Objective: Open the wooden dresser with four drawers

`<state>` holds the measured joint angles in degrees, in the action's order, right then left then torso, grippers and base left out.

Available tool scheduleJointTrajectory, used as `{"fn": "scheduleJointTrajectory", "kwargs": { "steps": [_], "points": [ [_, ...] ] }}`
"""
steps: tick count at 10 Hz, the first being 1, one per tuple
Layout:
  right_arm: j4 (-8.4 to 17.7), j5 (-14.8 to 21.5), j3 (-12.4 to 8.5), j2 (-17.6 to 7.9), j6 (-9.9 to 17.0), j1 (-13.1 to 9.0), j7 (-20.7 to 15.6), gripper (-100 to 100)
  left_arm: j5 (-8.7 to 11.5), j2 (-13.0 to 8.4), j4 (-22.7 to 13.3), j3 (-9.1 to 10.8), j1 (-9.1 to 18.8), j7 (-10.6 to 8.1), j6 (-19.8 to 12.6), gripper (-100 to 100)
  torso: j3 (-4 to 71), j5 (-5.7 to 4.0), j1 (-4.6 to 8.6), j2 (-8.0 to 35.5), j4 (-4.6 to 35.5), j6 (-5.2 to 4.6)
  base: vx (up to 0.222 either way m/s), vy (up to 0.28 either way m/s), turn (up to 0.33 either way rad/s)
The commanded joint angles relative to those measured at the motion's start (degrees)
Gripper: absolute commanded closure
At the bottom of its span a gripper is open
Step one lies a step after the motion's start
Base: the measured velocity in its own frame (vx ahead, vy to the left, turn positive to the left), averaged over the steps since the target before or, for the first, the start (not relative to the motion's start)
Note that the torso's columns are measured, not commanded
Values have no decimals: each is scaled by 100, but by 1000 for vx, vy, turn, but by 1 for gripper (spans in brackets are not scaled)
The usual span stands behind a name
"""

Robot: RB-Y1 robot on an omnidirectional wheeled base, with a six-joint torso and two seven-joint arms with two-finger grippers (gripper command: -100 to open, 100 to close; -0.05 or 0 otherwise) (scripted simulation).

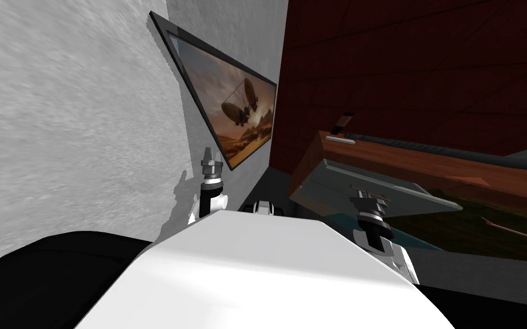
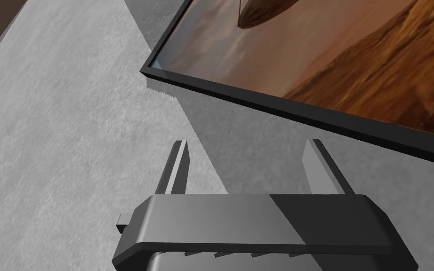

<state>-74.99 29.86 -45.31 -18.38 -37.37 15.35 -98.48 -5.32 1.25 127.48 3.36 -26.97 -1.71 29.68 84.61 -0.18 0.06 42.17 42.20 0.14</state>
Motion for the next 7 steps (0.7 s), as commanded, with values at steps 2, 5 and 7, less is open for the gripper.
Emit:
{"fn": "scheduleJointTrajectory", "kwargs": {
  "steps": [2,5,7],
  "points": [
    [-12,15,47,-11,-33,79,54,100,0,0,0,0,-1,0,0,0,6,3,-2,-5,-2,-7,-166,89,-39],
    [-55,7,33,-221,105,108,220,-100,0,-1,0,1,-1,0,0,0,16,10,13,-26,1,0,-98,73,-12],
    [-88,0,34,-412,242,124,382,-100,0,-1,0,1,-2,0,0,0,13,18,-6,-14,1,-12,-21,49,20]
  ]
}}
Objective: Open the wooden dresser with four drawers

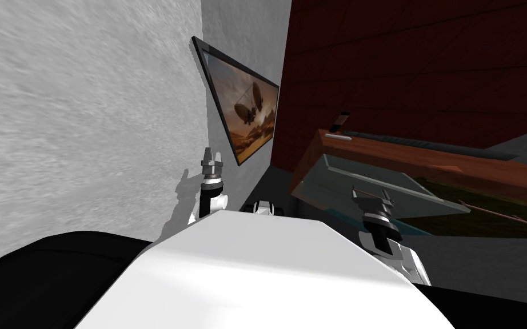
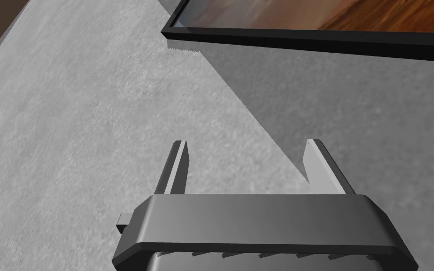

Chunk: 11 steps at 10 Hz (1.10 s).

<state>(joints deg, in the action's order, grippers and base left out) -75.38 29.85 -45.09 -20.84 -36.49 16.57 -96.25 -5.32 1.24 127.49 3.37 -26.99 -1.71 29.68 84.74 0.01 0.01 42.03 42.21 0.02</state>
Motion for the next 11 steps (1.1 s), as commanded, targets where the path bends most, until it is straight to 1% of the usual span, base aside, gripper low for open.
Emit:
{"fn": "scheduleJointTrajectory", "kwargs": {
  "steps": [1,3,4,5,6,7,11],
  "points": [
    [-66,-3,13,-261,222,10,239,-100,0,0,0,0,0,0,0,0,-10,0,1,14,4,-2,-8,41,11],
    [-100,-10,14,-452,359,25,401,-100,0,0,0,0,0,0,0,0,-19,1,-3,29,9,0,-14,42,22],
    [-133,-17,15,-643,496,41,564,-100,0,0,0,0,0,0,0,0,-21,0,-2,31,9,-2,-18,65,26],
    [-150,-21,16,-738,564,49,645,-100,0,0,0,0,0,0,0,0,-19,3,-9,30,9,-2,-28,70,19],
    [-94,-14,25,-680,508,47,582,-100,0,0,0,0,0,0,0,0,-19,24,-24,37,20,0,-12,22,-3],
    [-85,-11,27,-687,537,50,601,0,0,0,0,0,0,0,0,0,-20,21,-22,36,18,0,0,0,0],
    [-65,-4,38,-670,546,65,596,0,0,0,0,1,0,0,0,0,-17,7,-9,28,11,-1,0,0,0]
  ]
}}
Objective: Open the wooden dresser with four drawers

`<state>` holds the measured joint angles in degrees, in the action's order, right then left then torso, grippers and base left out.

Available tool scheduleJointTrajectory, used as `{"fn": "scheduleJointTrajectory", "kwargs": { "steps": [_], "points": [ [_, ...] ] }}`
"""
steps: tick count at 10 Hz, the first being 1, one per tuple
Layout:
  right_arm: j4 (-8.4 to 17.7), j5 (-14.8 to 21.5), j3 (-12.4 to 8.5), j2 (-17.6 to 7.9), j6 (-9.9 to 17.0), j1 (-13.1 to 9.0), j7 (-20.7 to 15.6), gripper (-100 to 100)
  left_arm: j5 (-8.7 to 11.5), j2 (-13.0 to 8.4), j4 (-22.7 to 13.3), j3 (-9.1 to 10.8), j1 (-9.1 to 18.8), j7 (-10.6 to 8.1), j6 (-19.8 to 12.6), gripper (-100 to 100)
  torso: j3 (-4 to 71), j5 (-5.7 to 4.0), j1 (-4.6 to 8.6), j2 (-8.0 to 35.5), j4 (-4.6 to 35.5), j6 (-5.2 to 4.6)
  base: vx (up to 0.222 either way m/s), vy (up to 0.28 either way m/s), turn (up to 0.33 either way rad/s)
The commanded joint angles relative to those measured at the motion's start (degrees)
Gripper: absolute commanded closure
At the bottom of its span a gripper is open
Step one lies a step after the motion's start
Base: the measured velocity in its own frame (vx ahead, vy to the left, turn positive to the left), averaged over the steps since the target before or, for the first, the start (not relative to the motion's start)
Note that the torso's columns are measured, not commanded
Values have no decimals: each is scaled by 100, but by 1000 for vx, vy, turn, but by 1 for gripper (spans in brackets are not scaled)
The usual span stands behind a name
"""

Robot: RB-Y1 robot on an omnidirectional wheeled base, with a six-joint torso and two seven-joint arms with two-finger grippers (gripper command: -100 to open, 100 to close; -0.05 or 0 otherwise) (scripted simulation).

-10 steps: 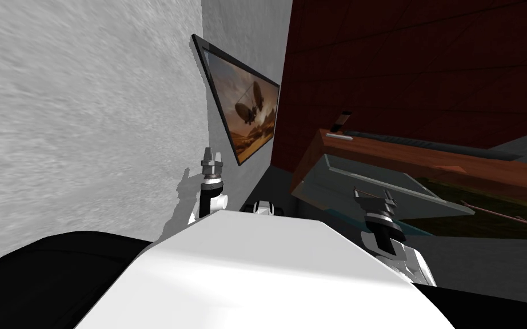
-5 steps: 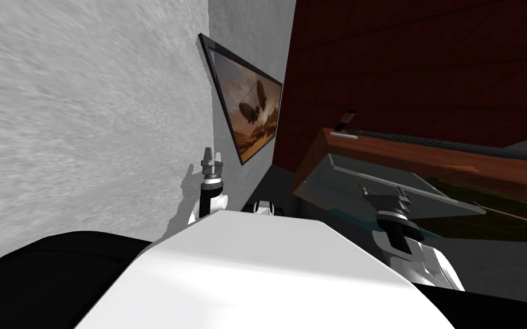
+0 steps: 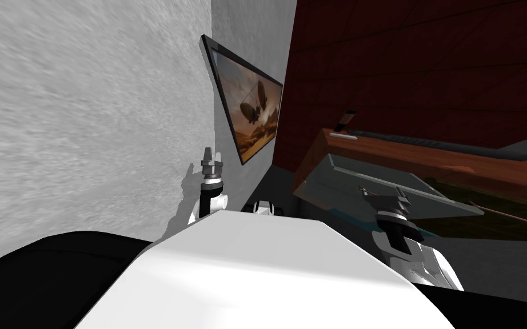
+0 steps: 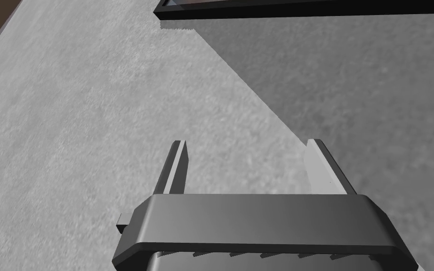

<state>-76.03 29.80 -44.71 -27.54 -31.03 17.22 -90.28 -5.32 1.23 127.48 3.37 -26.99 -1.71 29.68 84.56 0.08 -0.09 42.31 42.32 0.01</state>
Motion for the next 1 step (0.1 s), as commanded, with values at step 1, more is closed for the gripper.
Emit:
{"fn": "scheduleJointTrajectory", "kwargs": {
  "steps": [1],
  "points": [
    [2,1,1,2,2,2,0,0,0,0,0,0,0,0,0,0,0,-2,2,0,-1,0,0,0,0]
  ]
}}
